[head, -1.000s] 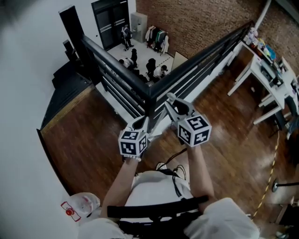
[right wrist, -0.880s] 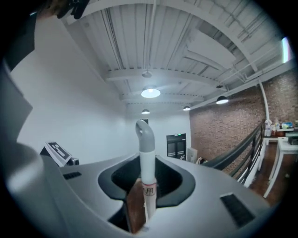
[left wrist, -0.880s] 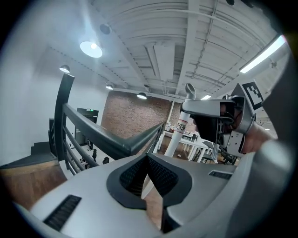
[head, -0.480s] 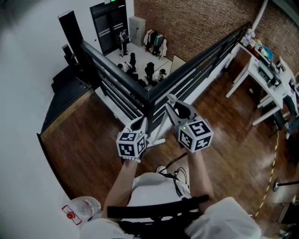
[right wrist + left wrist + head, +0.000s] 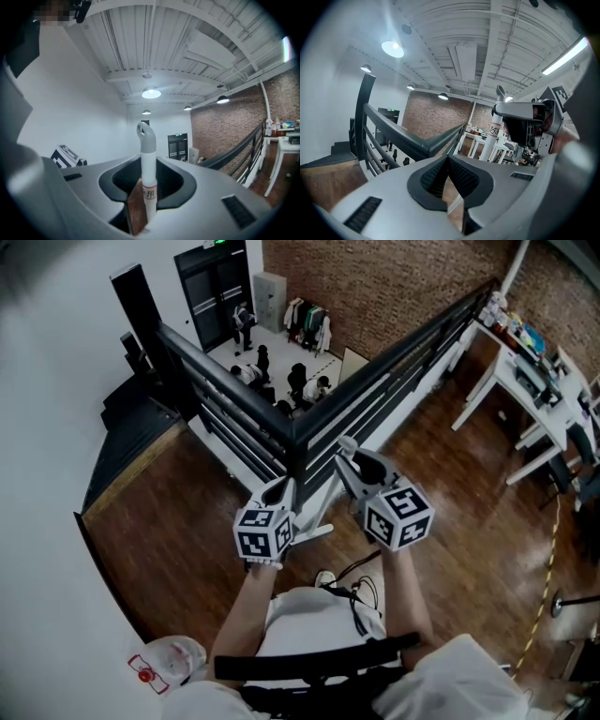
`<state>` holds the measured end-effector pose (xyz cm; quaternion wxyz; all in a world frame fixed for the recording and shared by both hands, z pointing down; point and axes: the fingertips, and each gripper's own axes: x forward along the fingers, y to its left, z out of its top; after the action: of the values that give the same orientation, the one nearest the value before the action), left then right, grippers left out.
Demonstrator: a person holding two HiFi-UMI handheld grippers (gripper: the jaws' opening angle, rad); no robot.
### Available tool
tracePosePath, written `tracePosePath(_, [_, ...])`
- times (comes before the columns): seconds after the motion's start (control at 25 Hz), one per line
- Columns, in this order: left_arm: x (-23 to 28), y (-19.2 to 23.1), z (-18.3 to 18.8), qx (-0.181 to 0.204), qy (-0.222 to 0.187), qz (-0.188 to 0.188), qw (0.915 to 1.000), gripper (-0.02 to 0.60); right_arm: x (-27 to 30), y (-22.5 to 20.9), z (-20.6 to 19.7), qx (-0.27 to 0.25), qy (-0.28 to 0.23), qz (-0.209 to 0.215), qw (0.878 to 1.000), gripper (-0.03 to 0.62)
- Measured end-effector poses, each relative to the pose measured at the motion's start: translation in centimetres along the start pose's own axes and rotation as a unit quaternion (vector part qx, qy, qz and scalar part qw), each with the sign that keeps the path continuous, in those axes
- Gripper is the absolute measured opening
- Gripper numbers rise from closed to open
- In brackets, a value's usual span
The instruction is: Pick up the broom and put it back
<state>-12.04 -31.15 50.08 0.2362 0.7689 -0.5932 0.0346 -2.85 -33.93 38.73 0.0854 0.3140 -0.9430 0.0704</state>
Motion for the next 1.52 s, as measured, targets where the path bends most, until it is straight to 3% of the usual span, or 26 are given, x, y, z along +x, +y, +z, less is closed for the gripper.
tracePosePath(0.36, [0.1,-1.0,-1.8,-0.005,0.017,-0.009,0.9998,-0.006,-0.6,-1.2,-4.3,0.012,0.032,0.004,0.999,0.123])
tracePosePath(0.72, [0.1,-1.0,-5.5,-0.022,0.044,-0.007,0.9987,-0.006,1.1,-4.1,-12.6,0.025,0.06,-0.012,0.998,0.123])
tracePosePath(0.92, [0.5,-1.0,-7.7,-0.037,0.065,-0.004,0.9972,-0.006,2.6,-4.6,-18.4,0.021,0.111,0.005,0.994,0.123])
tracePosePath(1.16, [1.5,-1.0,-9.0,-0.06,0.082,-0.002,0.9949,-0.006,4.8,-4.8,-25.7,0.02,0.2,0.041,0.979,0.126])
tracePosePath(1.52, [1.8,1.1,-7.6,-0.064,0.073,0.027,0.9949,-0.006,13.0,-5.4,-26.5,0.065,0.204,0.077,0.974,0.139])
